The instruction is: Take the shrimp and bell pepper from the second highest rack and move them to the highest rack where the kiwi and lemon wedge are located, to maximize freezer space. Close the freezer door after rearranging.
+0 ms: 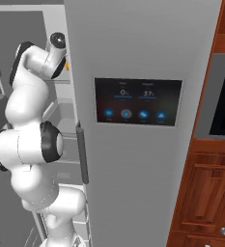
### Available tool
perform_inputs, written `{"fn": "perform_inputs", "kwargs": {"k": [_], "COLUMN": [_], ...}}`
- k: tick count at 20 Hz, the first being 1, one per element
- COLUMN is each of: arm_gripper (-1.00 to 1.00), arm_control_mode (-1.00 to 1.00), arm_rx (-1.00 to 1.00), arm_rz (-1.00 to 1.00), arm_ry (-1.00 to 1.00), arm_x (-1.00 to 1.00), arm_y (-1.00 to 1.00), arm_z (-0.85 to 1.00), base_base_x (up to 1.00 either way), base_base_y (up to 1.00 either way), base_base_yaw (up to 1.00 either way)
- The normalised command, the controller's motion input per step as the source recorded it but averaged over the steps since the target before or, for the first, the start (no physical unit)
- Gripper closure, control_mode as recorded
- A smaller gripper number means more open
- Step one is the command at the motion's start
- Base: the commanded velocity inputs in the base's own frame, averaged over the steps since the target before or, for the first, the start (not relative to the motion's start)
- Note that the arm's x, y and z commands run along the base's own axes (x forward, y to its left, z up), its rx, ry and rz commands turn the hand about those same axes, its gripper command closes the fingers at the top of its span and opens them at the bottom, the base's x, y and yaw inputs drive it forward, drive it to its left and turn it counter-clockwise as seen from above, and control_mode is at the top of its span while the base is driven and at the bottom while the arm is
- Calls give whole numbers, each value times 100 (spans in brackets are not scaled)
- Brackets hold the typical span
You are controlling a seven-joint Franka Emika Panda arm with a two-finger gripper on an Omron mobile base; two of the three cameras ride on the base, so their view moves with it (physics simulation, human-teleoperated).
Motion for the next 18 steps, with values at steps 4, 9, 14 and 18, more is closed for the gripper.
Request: {"fn": "perform_inputs", "kwargs": {"k": [4, 9, 14, 18], "arm_gripper": [-100, -100, -100, -100], "arm_control_mode": [-100, -100, -100, -100], "arm_rx": [0, 0, 0, 0], "arm_rz": [-2, -5, -8, -2], "arm_ry": [-6, -6, -4, -9], "arm_x": [-15, -68, -96, -100], "arm_y": [-1, -30, -45, -28], "arm_z": [22, 20, 0, 0], "base_base_x": [0, 0, 0, 0], "base_base_y": [0, 0, 0, 0], "base_base_yaw": [0, 0, 0, 0]}}
